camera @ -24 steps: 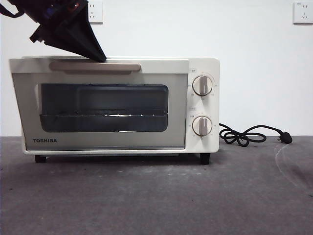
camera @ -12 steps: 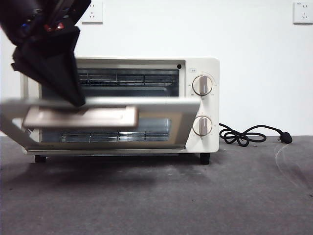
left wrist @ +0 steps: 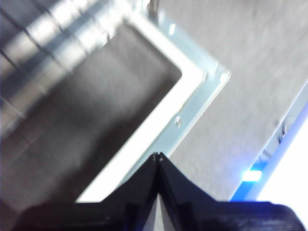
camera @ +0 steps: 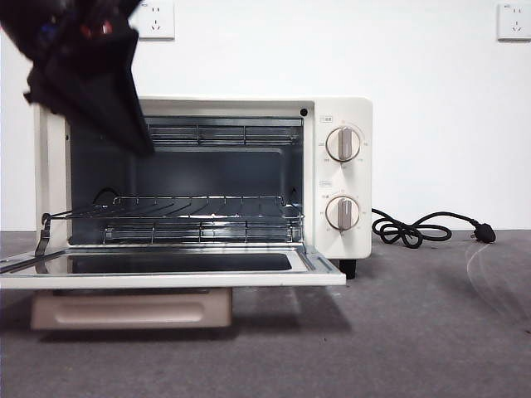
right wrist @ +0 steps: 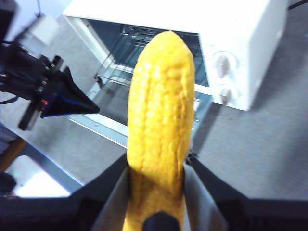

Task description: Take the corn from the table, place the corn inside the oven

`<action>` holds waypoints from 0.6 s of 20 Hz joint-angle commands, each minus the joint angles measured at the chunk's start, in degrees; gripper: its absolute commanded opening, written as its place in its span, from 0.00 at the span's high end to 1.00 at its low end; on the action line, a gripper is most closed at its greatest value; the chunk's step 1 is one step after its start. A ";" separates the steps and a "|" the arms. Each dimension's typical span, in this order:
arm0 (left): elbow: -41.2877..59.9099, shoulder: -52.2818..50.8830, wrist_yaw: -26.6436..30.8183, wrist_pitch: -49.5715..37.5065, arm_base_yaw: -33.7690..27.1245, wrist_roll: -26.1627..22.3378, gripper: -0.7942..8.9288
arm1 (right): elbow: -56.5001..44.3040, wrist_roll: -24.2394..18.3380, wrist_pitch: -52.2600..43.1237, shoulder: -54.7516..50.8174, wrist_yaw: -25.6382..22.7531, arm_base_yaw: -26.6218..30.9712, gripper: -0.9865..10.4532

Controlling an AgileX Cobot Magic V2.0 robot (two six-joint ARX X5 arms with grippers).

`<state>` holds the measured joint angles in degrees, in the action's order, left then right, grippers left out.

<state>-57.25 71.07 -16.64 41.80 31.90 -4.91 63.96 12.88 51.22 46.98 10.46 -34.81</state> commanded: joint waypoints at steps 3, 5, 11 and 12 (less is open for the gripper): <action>0.48 -9.90 2.86 -0.24 -1.70 1.88 0.92 | 0.07 2.95 -7.06 7.28 9.35 -0.11 0.92; 0.48 -15.30 4.63 1.46 -3.13 2.08 0.92 | 0.04 5.03 -11.04 11.23 12.74 -0.11 0.92; 0.68 -28.20 6.99 8.57 -8.22 1.88 0.92 | 0.02 11.10 -20.61 22.58 19.80 -1.70 0.92; 0.94 -30.03 7.67 9.51 -8.83 1.88 0.92 | 0.00 11.74 -21.75 24.33 19.82 -2.60 0.92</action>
<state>-57.01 40.99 -9.13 51.35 23.14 -3.33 63.96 23.42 29.69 71.35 30.04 -37.26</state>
